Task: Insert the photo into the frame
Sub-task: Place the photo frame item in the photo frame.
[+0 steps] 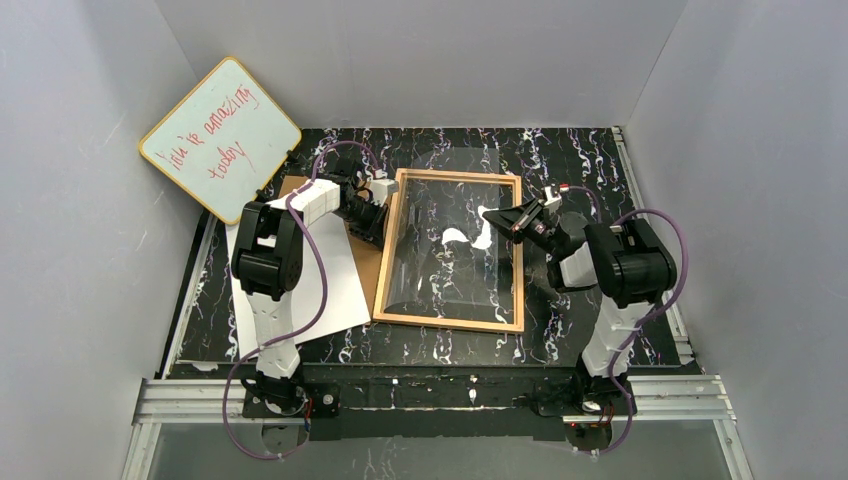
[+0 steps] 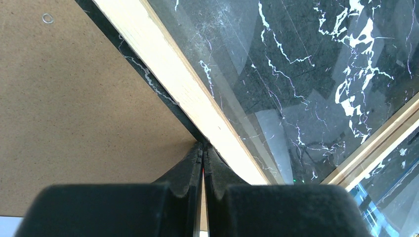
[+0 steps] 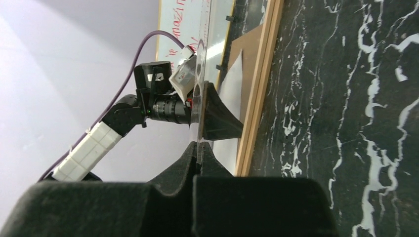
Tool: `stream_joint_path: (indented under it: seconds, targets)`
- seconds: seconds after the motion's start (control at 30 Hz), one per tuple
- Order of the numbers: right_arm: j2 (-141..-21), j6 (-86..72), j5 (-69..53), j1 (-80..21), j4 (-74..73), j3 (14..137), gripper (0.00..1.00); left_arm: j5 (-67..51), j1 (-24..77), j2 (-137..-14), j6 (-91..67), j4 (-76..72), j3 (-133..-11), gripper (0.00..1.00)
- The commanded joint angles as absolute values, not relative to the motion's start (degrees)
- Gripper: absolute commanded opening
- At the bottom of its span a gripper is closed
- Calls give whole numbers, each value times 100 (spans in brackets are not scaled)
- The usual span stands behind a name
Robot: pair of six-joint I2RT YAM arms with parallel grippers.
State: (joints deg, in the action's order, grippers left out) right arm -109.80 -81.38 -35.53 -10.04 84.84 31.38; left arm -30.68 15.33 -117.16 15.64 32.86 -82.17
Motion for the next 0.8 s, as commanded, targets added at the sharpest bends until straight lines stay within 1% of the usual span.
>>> stream_joint_path:
  seconds: [0.0, 0.2, 0.43, 0.77]
  targets:
    - [-10478, -7189, -3901, -866, 7816, 3143, 1, -3114, 1645, -11673, 1652, 3571, -8011, 0]
    - [-10095, -6412, -3862, -766, 6647, 3236, 1, -3137, 1648, -11678, 1641, 3574, -7998, 0]
    - [-9941, -6124, -3790, -757, 6196, 3261, 1, -3121, 1644, -11662, 1637, 3583, -8002, 0]
    - [-9424, -5686, -3476, -757, 5409, 3306, 1, -3141, 1645, -11671, 1644, 3569, -7984, 0]
